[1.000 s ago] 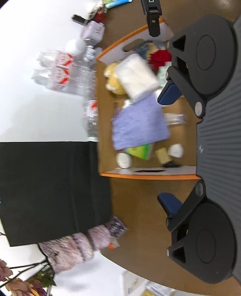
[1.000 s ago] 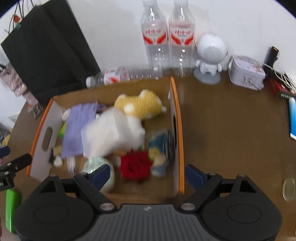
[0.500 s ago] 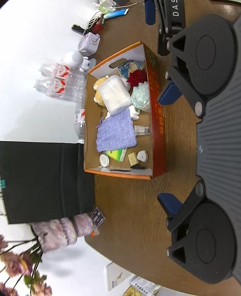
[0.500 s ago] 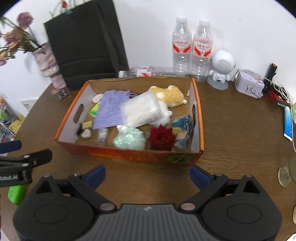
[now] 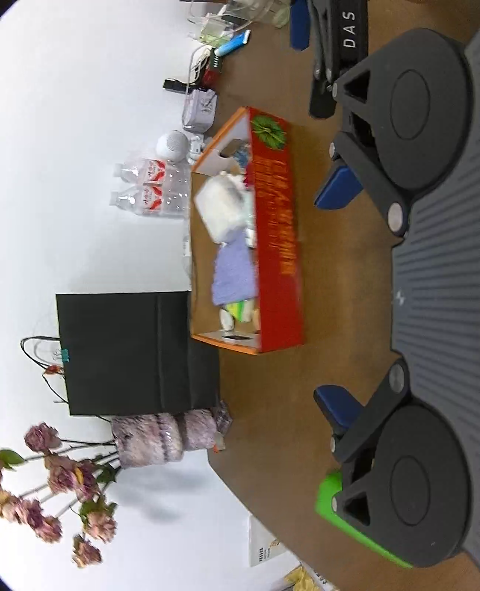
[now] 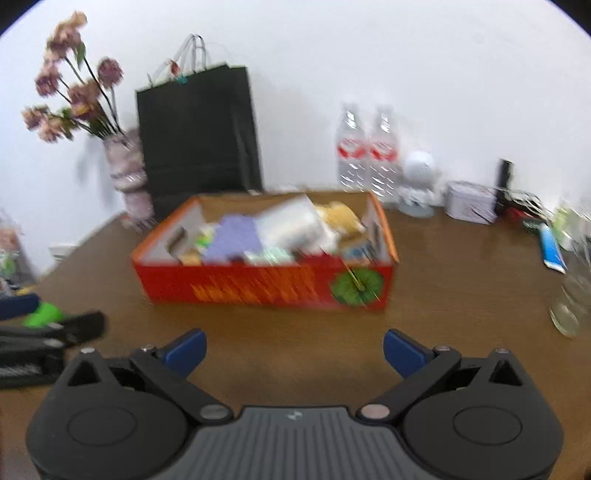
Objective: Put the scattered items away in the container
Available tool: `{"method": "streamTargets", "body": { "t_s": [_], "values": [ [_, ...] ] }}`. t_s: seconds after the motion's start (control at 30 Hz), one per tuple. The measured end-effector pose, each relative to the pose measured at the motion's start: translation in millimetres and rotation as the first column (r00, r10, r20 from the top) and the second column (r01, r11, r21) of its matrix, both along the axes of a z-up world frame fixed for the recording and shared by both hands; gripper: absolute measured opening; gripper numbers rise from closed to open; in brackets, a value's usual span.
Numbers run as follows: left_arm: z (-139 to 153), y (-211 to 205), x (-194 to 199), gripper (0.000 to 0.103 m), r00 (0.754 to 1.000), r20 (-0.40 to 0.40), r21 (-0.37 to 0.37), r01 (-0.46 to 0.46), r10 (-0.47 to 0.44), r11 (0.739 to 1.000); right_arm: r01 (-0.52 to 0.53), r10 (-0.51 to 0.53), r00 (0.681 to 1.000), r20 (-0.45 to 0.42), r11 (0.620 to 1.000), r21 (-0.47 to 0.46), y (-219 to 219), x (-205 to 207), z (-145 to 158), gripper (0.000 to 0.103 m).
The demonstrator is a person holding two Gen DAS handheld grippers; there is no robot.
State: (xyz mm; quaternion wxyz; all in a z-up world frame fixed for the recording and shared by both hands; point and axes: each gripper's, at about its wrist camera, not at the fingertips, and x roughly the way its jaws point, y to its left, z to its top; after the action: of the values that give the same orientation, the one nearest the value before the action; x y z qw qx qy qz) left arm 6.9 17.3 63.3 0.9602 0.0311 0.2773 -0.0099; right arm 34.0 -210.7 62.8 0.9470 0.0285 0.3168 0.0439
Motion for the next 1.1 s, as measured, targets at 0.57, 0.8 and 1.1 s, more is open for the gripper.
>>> {"method": "streamTargets", "body": {
  "t_s": [0.57, 0.8, 1.1],
  "values": [
    [-74, -1, -3, 0.103, 0.984, -0.176, -0.031, 0.027, -0.032, 0.999, 0.044, -0.05, 0.994, -0.102, 0.997, -0.065, -3, -35, -71, 0.103],
    [-78, -3, -8, 0.103, 0.988, -0.149, -0.029, 0.031, -0.035, 0.999, 0.046, -0.05, 0.997, -0.066, 0.997, -0.064, 2, -40, -74, 0.103],
    [-77, -7, -13, 0.103, 0.989, -0.142, -0.012, 0.044, -0.045, 0.999, 0.031, -0.034, 0.998, -0.056, 0.998, -0.063, 7, -45, -73, 0.103]
  ]
}}
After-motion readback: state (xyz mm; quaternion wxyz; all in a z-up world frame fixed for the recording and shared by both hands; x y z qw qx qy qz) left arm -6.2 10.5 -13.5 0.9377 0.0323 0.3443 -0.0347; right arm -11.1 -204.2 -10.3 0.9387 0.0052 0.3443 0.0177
